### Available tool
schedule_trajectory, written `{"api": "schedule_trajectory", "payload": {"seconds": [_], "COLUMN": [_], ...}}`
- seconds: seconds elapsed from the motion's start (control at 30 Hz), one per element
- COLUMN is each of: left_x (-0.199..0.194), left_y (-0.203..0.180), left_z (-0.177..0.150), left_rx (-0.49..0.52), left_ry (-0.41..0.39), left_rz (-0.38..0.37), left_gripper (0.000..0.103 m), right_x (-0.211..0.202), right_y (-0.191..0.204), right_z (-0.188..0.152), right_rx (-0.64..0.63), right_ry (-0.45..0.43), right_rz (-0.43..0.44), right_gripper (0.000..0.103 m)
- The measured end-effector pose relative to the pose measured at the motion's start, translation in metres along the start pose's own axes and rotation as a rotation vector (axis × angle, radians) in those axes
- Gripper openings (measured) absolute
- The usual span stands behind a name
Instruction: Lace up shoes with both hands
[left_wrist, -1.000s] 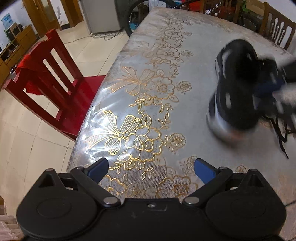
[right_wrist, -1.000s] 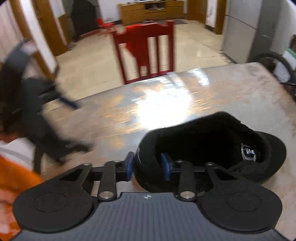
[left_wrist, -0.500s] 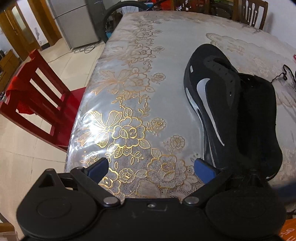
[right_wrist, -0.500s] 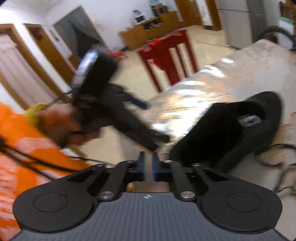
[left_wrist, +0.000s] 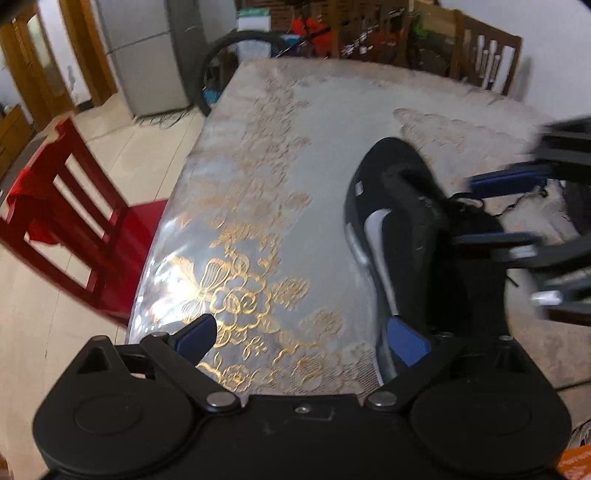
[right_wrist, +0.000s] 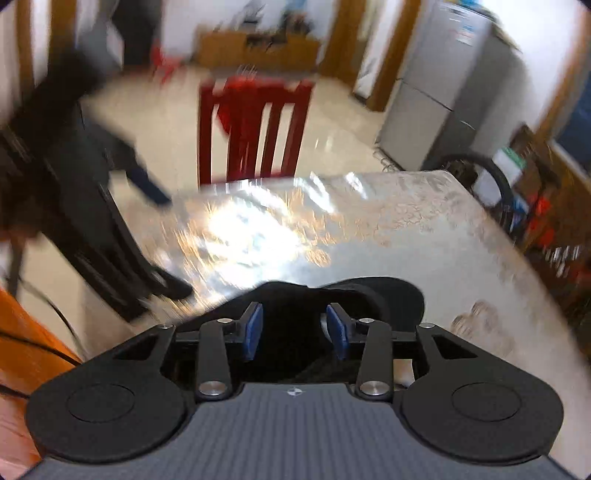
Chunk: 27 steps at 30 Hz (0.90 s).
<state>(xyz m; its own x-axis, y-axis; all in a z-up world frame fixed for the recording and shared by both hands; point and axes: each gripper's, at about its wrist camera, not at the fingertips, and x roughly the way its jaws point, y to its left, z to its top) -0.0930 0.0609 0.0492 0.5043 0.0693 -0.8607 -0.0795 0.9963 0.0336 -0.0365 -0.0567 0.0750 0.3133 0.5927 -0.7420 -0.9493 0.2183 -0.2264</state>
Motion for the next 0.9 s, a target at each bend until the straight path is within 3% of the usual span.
{"api": "schedule_trajectory", "payload": {"seconds": [0.17,0.27,0.33,0.37,0.4,0.47,0.5,0.57,0.63,0.67,0.7,0.77,0.83,0.9], "left_x": [0.008,0.012,0.015,0.016,0.016,0.017,0.017,0.018,0.019,0.02,0.02,0.02,0.021,0.021], "left_y": [-0.016,-0.017,-0.013,-0.011,-0.01,-0.008,-0.009,-0.01,-0.011,-0.012,-0.012,-0.012,-0.012,-0.013], "left_z": [-0.003,-0.003,-0.002,-0.001,-0.001,0.001,0.002,0.003,0.003,0.003,0.003,0.003,0.002,0.002], "left_rx": [0.073,0.085,0.064,0.054,0.046,0.039,0.04,0.045,0.049,0.051,0.053,0.052,0.051,0.056], "left_ry": [0.007,0.005,0.013,0.016,0.017,0.015,0.013,0.013,0.017,0.018,0.018,0.019,0.024,0.027], "left_rz": [0.043,0.056,0.047,0.043,0.043,0.049,0.053,0.054,0.053,0.055,0.057,0.055,0.054,0.066], "left_gripper": [0.099,0.099,0.099,0.099,0.099,0.099,0.099,0.099,0.099,0.099,0.099,0.099,0.099,0.098], "right_x": [0.034,0.046,0.059,0.066,0.075,0.064,0.059,0.037,0.021,0.016,0.013,0.007,0.011,0.009], "right_y": [0.008,0.02,0.024,0.026,0.026,0.029,0.024,0.012,0.009,0.013,0.018,0.029,0.019,0.011], "right_z": [0.007,0.01,0.01,0.007,0.006,-0.001,0.003,0.01,0.014,0.013,0.011,0.005,0.004,-0.001], "right_rx": [-0.187,-0.279,-0.319,-0.326,-0.321,-0.321,-0.281,-0.188,-0.127,-0.133,-0.155,-0.201,-0.064,0.044], "right_ry": [0.145,0.169,0.185,0.204,0.222,0.188,0.185,0.153,0.164,0.168,0.174,0.175,0.186,0.163], "right_rz": [0.051,0.016,-0.029,-0.044,-0.069,-0.12,-0.09,0.06,0.235,0.274,0.281,0.211,0.141,0.056], "right_gripper": [0.045,0.068,0.068,0.057,0.035,0.018,0.012,0.001,0.001,0.001,0.001,0.001,0.011,0.046]}}
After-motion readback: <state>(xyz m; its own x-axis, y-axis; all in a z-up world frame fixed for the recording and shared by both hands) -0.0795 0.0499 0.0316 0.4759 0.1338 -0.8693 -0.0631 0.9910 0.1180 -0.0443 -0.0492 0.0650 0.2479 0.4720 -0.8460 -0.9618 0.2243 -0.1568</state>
